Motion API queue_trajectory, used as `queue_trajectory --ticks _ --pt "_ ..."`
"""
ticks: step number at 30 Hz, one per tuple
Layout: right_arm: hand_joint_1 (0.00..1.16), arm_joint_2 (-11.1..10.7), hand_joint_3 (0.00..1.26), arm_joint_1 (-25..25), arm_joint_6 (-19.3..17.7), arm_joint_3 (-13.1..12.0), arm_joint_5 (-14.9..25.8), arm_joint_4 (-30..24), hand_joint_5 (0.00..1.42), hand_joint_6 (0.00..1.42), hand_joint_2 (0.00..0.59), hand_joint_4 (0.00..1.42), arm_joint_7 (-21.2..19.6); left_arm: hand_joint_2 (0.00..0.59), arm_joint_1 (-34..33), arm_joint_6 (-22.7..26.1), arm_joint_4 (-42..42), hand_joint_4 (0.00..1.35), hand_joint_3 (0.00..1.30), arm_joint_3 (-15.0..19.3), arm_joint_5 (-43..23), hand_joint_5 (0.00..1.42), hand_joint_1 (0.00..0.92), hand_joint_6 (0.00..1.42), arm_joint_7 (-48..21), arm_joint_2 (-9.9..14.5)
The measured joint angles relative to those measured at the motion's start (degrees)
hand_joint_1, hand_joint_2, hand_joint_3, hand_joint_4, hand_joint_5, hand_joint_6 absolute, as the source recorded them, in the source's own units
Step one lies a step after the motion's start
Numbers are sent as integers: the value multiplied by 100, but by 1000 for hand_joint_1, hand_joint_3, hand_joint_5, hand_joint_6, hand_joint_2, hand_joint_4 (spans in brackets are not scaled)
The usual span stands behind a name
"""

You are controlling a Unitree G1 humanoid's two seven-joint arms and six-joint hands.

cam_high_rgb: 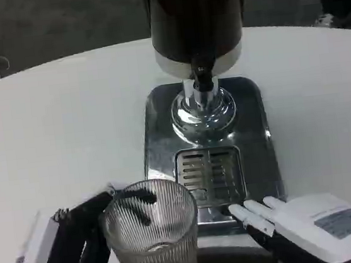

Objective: Grasp the cup under the faucet to collect the drink, then remove the cup.

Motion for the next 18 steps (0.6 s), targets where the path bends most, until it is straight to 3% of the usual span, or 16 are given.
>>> queue_trajectory --ticks 18 --pt "526 165 0 2 -49 -11 -60 -17 0 0 436 0 105 0 27 0 1 1144 995 7 -22 1324 603 1424 -29 1"
